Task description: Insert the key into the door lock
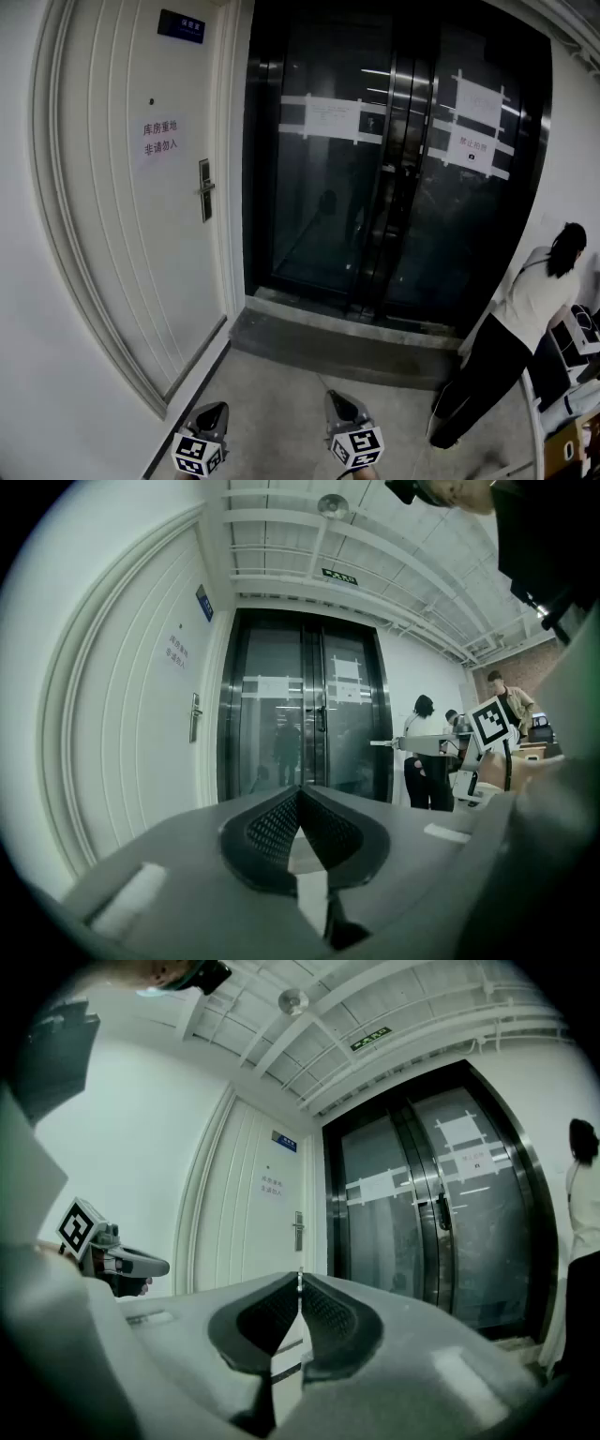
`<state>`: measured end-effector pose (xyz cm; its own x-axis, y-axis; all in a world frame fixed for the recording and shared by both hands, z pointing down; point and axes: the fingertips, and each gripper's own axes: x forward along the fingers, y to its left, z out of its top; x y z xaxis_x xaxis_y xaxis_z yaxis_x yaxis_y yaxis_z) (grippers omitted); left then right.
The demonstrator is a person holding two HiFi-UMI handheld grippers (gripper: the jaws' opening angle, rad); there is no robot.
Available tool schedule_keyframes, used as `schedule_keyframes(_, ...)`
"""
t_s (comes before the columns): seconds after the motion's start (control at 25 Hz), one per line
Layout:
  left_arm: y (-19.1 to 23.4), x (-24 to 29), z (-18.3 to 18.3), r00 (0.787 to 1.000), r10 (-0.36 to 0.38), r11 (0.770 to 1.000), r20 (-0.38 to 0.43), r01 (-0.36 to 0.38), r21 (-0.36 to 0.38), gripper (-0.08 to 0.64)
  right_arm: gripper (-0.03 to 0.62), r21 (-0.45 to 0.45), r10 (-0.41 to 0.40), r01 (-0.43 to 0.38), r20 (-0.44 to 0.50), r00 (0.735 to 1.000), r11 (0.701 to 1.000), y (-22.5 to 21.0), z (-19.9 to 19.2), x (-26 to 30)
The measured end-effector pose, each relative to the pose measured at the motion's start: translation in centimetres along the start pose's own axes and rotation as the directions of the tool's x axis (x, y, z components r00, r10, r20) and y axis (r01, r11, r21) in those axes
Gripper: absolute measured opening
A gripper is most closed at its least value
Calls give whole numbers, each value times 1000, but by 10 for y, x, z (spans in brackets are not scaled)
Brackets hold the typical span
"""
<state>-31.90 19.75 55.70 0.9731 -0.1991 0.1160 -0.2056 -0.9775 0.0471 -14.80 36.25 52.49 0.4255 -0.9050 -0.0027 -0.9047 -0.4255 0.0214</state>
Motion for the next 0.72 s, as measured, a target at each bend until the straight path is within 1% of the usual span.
schedule_keyframes(0.4, -7, 10, 3, 1000, 14, 1000, 6, -14, 9, 2, 11, 5, 5, -5, 0, 1000, 1000, -18, -1, -1)
schedule_keyframes(0.72, -13, 20, -1, 1000, 20, 1000, -10, -20, 15, 2, 11, 5, -2, 2, -14, 1000, 1000, -31, -8, -1)
